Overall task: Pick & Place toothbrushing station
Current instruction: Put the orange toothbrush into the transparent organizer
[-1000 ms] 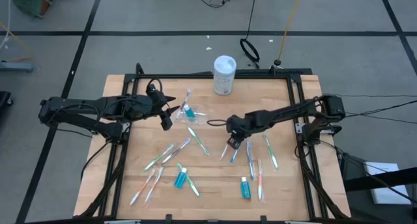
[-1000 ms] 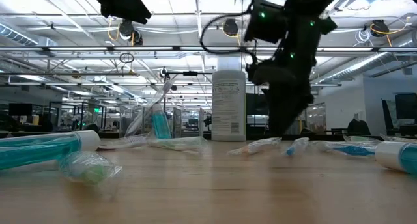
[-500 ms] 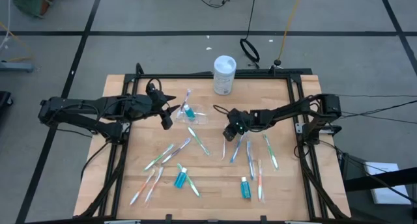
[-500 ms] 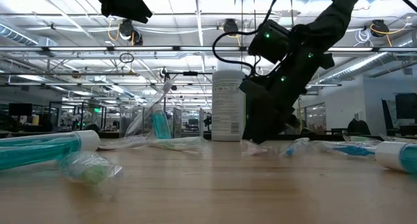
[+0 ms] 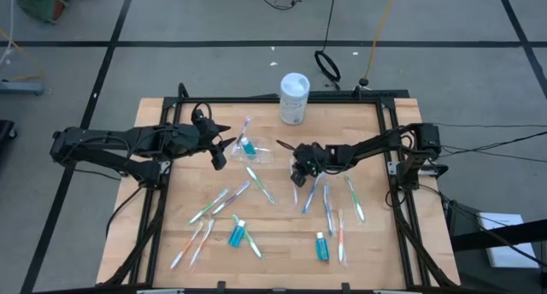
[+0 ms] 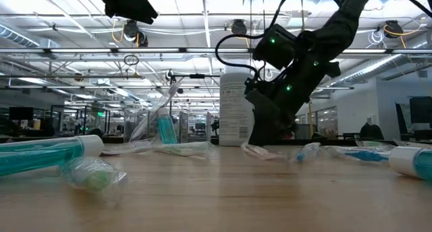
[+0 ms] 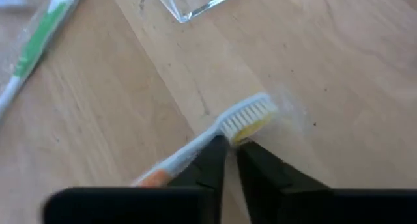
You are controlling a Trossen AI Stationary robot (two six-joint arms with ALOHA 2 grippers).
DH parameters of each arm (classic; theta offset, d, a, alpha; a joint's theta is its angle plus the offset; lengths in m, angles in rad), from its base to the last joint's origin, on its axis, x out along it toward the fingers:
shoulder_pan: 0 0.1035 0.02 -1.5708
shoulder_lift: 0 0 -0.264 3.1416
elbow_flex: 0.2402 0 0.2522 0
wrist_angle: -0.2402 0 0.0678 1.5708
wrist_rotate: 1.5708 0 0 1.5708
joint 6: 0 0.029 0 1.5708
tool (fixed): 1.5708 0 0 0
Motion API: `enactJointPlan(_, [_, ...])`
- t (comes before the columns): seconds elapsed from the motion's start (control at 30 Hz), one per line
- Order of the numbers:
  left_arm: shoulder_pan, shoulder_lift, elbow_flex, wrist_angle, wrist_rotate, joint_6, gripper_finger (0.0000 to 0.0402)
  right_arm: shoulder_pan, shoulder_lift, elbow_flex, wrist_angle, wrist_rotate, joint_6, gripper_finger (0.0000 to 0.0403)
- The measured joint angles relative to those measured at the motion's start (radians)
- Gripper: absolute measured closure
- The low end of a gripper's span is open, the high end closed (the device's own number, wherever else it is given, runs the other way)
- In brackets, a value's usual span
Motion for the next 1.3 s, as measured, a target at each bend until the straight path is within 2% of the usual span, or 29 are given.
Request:
enactJointPlan(0.3, [0.000, 0.000, 0.000, -0.015, 0.001, -0.006, 0.0215, -0.032, -0.071, -0.003, 0.276, -0.007, -0.120, 0.0401])
enactJointPlan(0.37, [0.000, 0.000, 0.000, -0.022, 0.001, -0.008, 0.0215, -0.035, -0.085, -0.002, 0.402, 0.000, -0.159, 0.0402])
enactJointPlan(0.47, [0.000, 0.000, 0.000, -0.022, 0.001, -0.007, 0.0215, -0.020, -0.099, -0.002, 0.622, -0.002, -0.276, 0.0402])
enactJointPlan(0.63, [0.000, 0.000, 0.000, -0.019, 0.001, -0.008, 0.0215, 0.003, -0.098, -0.001, 0.989, 0.001, -0.559, 0.0402])
enactJointPlan(0.7, [0.000, 0.000, 0.000, -0.016, 0.001, -0.008, 0.0215, -0.002, -0.096, 0.014, 1.082, 0.003, -0.650, 0.0402])
enactJointPlan(0.8, [0.000, 0.000, 0.000, -0.010, 0.001, -0.007, 0.0215, -0.015, -0.093, 0.056, 1.082, 0.004, -0.730, 0.0402])
enactJointPlan(1.03, [0.000, 0.000, 0.000, -0.008, 0.001, -0.009, 0.0215, -0.047, -0.091, 0.119, 0.812, 0.005, -0.709, 0.0403])
enactJointPlan(1.17, [0.000, 0.000, 0.000, -0.008, 0.001, -0.012, 0.0215, -0.067, -0.037, 0.120, 0.865, 0.057, -0.736, 0.0403])
enactJointPlan(1.3, [0.000, 0.000, 0.000, -0.008, 0.001, -0.016, 0.0215, -0.099, 0.028, 0.129, 0.968, 0.030, -0.719, 0.0403])
